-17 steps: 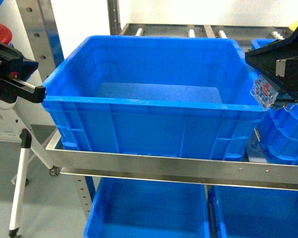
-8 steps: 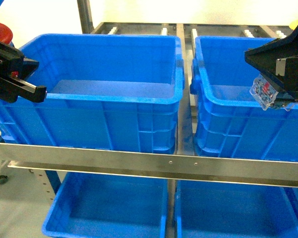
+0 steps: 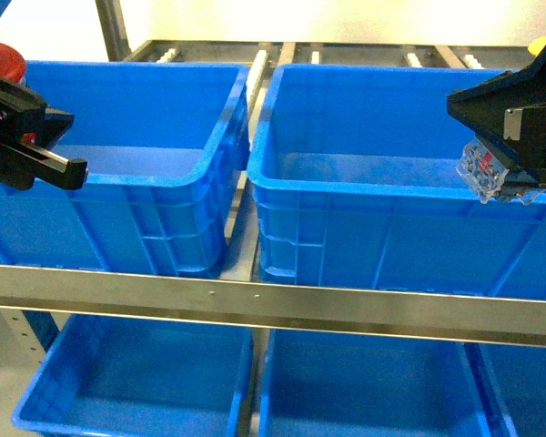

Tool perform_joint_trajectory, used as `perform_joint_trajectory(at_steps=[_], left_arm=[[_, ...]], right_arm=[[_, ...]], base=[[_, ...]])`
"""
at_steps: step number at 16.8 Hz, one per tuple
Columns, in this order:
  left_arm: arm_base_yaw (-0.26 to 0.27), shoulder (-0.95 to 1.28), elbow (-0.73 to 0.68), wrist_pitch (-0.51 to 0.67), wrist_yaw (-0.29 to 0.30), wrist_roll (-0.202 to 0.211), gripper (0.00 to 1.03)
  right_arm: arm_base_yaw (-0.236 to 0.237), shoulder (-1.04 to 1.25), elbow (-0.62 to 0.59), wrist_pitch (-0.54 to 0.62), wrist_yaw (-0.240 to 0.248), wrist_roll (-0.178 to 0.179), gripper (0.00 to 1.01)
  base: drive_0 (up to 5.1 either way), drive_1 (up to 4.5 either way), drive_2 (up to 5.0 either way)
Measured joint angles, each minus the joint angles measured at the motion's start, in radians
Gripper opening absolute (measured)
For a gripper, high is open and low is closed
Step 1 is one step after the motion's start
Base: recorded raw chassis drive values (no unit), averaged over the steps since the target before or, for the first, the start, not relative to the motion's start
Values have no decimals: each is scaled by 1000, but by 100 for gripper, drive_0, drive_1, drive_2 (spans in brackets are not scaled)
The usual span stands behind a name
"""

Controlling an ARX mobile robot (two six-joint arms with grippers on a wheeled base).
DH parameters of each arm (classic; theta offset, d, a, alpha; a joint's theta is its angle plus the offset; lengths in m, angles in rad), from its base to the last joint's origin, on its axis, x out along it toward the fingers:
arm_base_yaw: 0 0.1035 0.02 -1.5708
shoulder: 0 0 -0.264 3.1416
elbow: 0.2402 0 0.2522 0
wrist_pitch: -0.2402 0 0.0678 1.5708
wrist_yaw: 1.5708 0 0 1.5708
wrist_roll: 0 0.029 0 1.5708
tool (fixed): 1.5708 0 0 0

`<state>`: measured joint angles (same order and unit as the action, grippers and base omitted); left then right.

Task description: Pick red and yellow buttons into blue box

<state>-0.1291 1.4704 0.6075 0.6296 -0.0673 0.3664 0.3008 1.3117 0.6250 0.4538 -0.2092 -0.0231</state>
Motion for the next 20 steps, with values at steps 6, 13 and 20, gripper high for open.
perform_joint_trajectory(at_steps=[6,13,20], left_arm=[[0,0,0,0,0,0,25],[0,0,0,0,0,0,25],[-4,0,0,0,3,0,25]], right_arm=[[0,0,0,1,0,0,29],[0,0,0,-1,0,0,29],[-5,2,0,0,4,0,29]], base=[[436,-205,-205],[341,17,-367],[62,30,-24]])
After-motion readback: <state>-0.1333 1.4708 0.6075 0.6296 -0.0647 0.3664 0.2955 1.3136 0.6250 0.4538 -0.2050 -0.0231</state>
